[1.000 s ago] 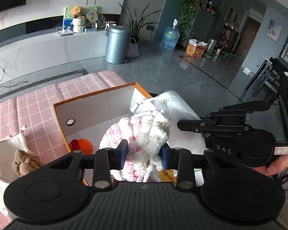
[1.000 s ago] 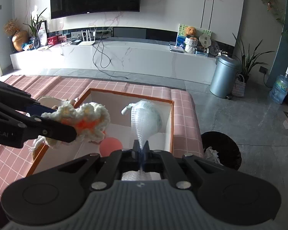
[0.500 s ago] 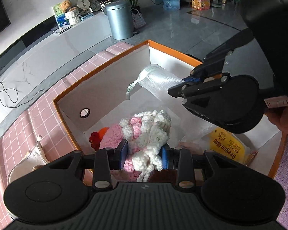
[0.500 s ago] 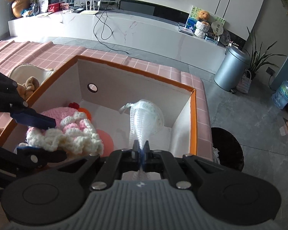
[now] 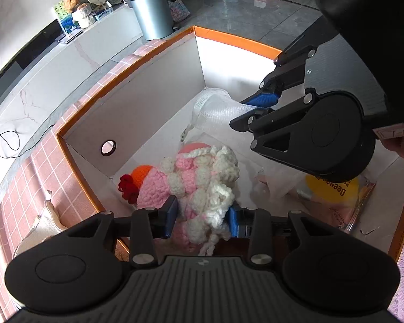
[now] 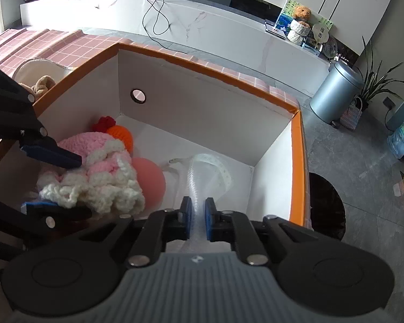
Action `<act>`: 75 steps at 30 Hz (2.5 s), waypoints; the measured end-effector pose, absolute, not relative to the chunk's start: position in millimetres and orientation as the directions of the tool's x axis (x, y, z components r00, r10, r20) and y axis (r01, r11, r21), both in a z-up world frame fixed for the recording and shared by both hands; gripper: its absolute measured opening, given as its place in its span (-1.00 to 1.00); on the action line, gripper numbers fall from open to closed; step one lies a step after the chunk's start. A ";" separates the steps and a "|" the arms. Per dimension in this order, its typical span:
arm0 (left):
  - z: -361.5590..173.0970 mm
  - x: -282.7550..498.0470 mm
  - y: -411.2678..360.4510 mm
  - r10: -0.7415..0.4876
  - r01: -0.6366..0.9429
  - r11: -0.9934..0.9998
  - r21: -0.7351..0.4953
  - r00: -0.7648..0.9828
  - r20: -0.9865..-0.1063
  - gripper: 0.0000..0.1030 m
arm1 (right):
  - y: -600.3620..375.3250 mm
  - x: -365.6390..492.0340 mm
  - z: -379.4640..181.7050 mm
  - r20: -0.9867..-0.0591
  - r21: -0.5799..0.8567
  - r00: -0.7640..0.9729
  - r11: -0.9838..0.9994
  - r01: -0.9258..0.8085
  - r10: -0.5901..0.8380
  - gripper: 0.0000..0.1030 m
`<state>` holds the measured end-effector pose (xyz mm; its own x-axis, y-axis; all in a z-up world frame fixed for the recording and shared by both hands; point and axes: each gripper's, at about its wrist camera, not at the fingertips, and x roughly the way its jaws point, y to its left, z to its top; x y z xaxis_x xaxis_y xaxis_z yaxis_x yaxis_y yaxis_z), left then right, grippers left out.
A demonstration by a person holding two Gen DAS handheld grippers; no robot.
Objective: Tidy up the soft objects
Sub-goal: 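Carry both items over the orange box and open both tools to drop them, then move both tools back to the brown fuzzy headband on the table, then grasp the brown headband with the right tool while the left tool grasps the white cloth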
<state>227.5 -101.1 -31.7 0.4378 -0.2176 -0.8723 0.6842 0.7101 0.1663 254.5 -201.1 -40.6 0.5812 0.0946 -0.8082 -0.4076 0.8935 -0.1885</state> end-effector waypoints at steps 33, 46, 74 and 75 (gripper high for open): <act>57.7 151.5 14.2 -0.398 0.450 0.891 -0.056 0.717 -0.573 0.50 | -165.8 147.7 37.1 -0.597 -0.141 0.767 0.910 -0.389 0.236 0.52; 17.9 139.0 132.9 -0.344 0.232 0.938 -0.256 0.685 -0.642 0.37 | -62.0 135.2 14.8 -0.620 -0.072 0.696 0.857 -0.511 0.363 0.47; -29.5 211.9 167.7 -0.362 0.279 0.931 -0.236 0.610 -0.705 0.39 | 44.5 295.8 -83.6 -0.957 -0.083 0.252 0.697 -0.712 0.144 0.28; -29.2 215.4 168.6 -0.361 0.270 0.931 -0.244 0.610 -0.706 0.41 | 44.3 297.6 -86.2 -0.959 -0.071 0.242 0.703 -0.707 0.146 0.23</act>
<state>215.4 168.6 -29.2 0.6096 -0.3615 -0.7055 0.2696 0.9315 -0.2443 297.6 44.3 -86.2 0.2416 0.1460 -0.9593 -0.7075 0.7032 -0.0712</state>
